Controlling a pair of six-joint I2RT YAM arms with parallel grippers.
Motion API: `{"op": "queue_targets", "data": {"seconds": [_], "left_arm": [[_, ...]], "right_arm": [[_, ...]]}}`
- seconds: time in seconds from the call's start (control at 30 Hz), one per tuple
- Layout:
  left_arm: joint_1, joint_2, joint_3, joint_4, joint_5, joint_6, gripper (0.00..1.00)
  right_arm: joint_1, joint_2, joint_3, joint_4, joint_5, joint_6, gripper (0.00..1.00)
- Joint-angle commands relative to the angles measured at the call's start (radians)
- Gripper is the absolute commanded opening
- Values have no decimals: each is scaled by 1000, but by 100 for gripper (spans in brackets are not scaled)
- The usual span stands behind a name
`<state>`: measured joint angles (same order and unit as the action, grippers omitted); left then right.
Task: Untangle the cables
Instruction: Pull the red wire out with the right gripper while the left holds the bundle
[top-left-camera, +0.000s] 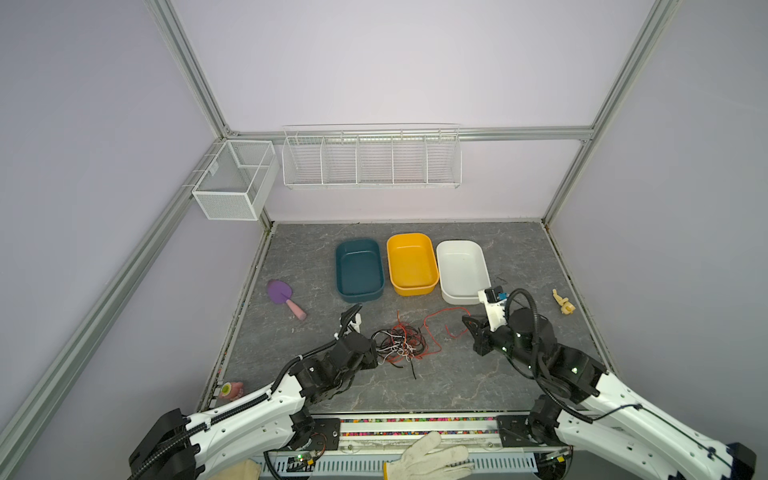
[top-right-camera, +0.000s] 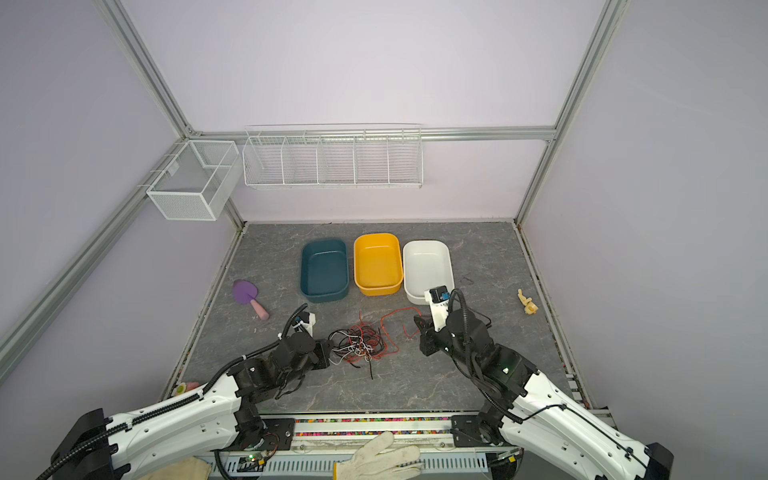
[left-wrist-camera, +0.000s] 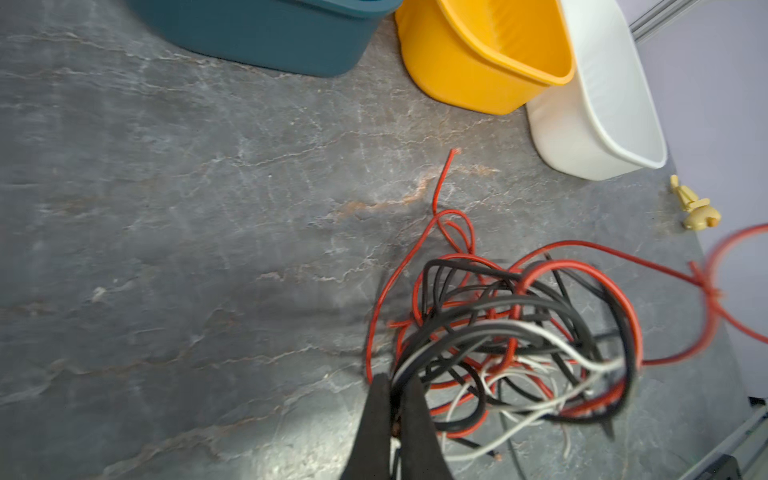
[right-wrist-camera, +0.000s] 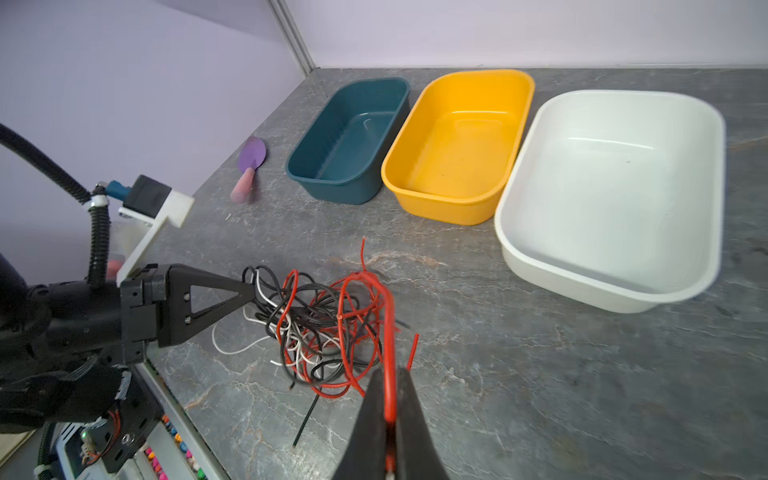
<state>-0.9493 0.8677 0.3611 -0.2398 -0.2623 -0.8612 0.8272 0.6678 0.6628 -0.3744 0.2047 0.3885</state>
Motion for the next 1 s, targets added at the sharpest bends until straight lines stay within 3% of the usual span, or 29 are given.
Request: {"op": "queue_targets", "data": {"seconds": [0.0,0.5,0.97], "left_arm": [[10,9,21,-88,-56,-21,0],[35,208,101,-106,-63,5,0],[41,320,131,-100,-82,11,0]], "right_arm": [[-8,-41,77,-142,143,31,6],[-13,-80,464,-479,234,-10,6],[-13,-42,774,-632,206,-86,6]]}}
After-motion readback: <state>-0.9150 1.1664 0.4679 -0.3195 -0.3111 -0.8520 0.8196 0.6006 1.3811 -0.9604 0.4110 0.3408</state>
